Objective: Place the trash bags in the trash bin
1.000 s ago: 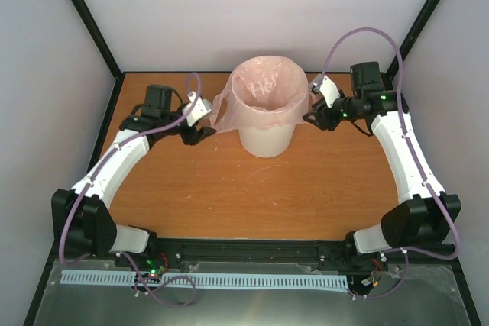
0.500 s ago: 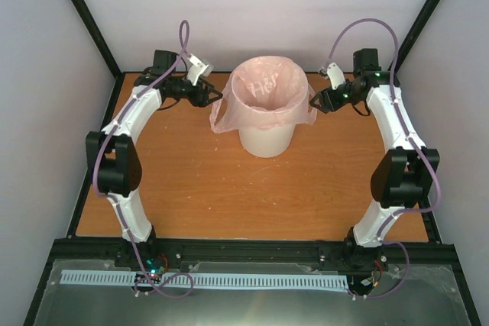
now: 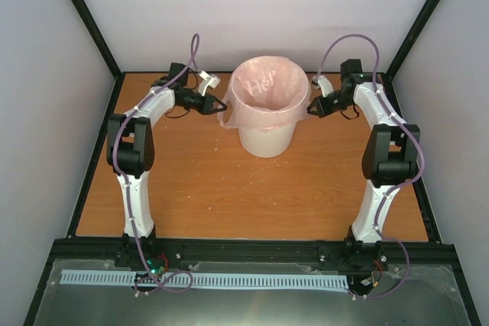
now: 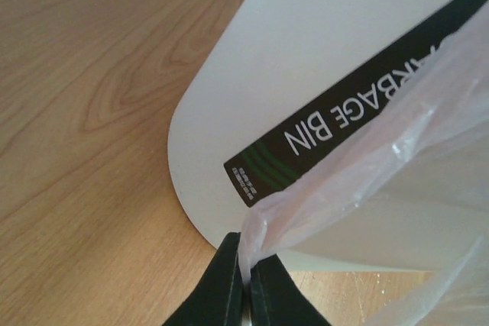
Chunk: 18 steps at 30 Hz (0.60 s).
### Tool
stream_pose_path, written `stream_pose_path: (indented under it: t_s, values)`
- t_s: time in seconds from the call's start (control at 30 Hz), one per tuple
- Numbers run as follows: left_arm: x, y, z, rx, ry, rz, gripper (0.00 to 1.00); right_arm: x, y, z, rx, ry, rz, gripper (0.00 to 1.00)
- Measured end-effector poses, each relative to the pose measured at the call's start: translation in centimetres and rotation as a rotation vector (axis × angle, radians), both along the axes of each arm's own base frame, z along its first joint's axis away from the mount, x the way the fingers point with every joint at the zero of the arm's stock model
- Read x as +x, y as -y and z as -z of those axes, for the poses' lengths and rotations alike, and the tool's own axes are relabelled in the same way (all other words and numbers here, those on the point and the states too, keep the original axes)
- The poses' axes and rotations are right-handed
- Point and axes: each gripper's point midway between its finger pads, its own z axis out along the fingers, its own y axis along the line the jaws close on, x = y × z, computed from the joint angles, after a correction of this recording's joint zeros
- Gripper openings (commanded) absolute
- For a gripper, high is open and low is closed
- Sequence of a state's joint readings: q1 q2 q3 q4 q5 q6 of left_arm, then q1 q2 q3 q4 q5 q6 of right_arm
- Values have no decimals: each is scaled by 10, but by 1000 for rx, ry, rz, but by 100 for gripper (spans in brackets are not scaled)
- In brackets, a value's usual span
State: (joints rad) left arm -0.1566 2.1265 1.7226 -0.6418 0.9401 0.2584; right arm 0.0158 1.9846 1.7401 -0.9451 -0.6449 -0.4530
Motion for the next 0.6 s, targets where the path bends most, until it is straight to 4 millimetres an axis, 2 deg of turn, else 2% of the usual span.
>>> stream_pose_path:
  t_s: [0.13,0.27,0.47,0.53,0.6]
  values:
    - [-6,3,11,1,-25,5,1,-13,-3,30,1,-86,-2,3]
    - [-20,5,35,48,-69,12,1,-27,-9,48,-2,-150,-16,4]
    - [-45,8,65,99,-146,27,1,-33,-12,51,-3,-168,-18,15]
    - [-48,7,65,111,-147,23,6,-35,-12,48,-5,-162,-16,20]
    - [-48,2,59,126,-133,9,16,-38,-11,42,-10,-150,-14,25]
